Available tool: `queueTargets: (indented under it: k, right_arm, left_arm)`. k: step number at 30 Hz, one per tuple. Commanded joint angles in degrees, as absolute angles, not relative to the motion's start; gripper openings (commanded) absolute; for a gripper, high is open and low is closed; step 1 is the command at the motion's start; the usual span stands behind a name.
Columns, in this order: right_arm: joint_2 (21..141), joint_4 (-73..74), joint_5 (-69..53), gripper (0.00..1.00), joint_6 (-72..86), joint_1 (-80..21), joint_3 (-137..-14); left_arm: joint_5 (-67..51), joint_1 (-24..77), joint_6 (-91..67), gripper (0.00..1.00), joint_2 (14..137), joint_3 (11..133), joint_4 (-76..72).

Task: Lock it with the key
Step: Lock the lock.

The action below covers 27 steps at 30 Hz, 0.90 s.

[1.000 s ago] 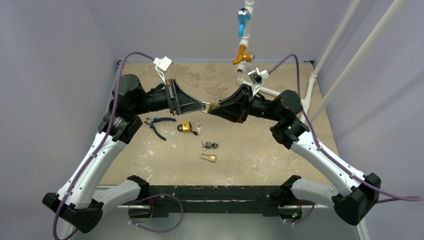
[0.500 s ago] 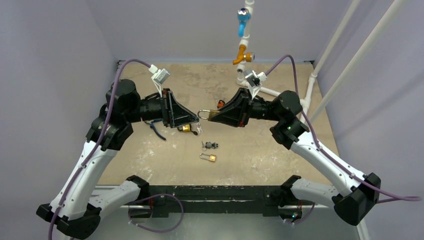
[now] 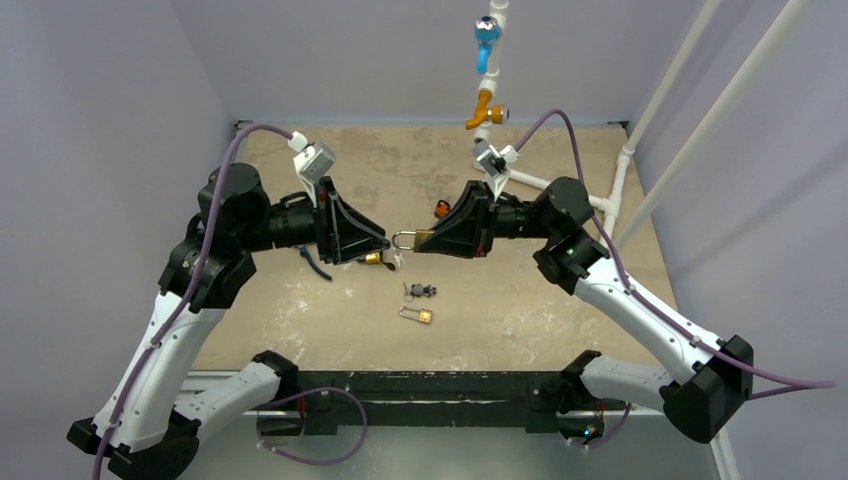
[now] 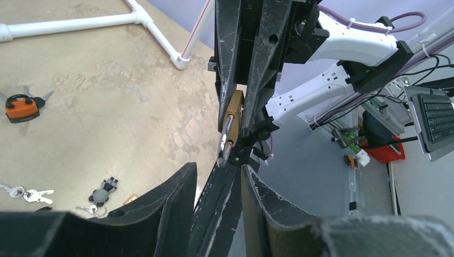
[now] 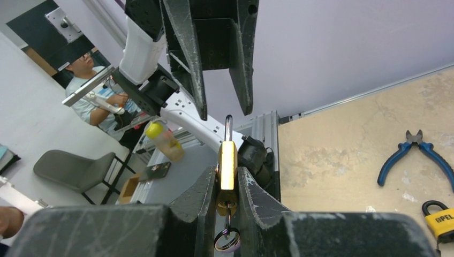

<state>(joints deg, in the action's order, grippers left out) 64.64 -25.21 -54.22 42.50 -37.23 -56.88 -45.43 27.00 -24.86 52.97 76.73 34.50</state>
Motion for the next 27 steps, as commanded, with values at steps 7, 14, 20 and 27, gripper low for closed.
queueTargets:
  k: [7, 14, 20, 27]
  right_arm:
    - [64.7, -28.4, -56.6, 0.0, 43.7, -37.9, -59.2]
    - [65.5, -27.3, -55.9, 0.0, 42.9, -38.4, -60.0]
    - [66.0, -27.2, -55.5, 0.0, 42.8, -38.7, -60.4]
    - [66.4, -26.7, -55.2, 0.0, 42.5, -38.8, -60.9]
  left_arm:
    - [-46.6, 26.8, -21.2, 0.33, 53.9, 78.5, 34.4]
    - [-48.6, 26.8, -21.1, 0.3, 54.3, 78.4, 34.2]
    - [-49.2, 26.9, -20.7, 0.27, 54.7, 78.3, 34.9]
    - [-49.4, 26.9, -20.6, 0.2, 55.0, 78.1, 34.8]
